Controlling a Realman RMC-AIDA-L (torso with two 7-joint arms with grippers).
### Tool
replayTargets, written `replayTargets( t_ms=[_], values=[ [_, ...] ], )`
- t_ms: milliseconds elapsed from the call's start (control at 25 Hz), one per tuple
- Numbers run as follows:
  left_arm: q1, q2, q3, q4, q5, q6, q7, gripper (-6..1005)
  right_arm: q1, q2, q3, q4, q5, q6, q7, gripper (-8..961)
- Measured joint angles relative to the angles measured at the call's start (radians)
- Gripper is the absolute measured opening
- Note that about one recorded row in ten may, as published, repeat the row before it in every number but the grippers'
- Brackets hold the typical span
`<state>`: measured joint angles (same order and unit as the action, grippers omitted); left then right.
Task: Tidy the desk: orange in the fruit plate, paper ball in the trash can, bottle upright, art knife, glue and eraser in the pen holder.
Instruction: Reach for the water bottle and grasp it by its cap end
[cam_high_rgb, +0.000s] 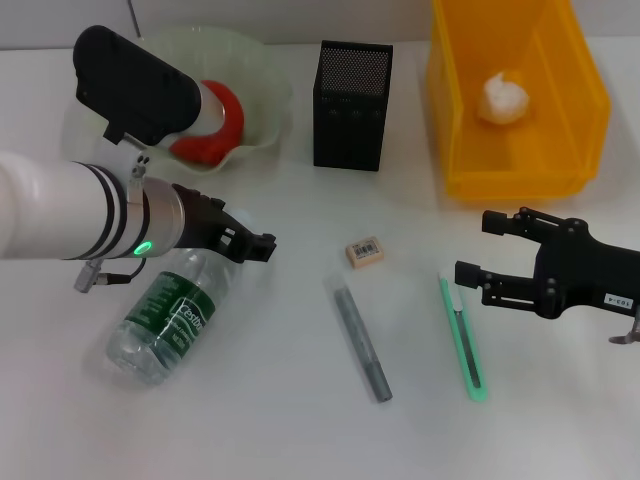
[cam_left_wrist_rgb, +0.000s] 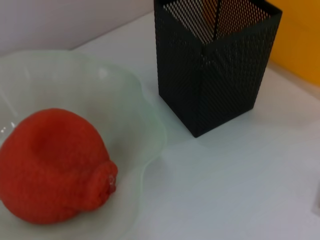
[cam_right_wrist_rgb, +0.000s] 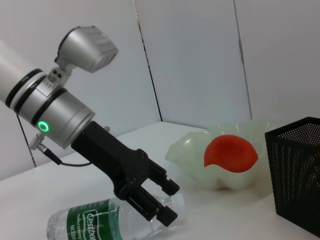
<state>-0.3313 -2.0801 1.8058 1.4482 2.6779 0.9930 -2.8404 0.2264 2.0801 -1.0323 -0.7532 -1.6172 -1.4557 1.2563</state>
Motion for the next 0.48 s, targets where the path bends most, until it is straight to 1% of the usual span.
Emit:
replayTargets(
  t_ms=[400,480],
  values=[
    [-0.032,0.000,0.011,-0.063,0.007,-0.035,0.005,786,0.001,0.000,0.004,0.006,0.000,0.000,0.000,829],
    [-0.050,0.001,0.005,-0.082,0.006,-0.023,0.010,785,0.006,0.000,0.005,0.018,0.000,0.000,0.000,829]
  ],
)
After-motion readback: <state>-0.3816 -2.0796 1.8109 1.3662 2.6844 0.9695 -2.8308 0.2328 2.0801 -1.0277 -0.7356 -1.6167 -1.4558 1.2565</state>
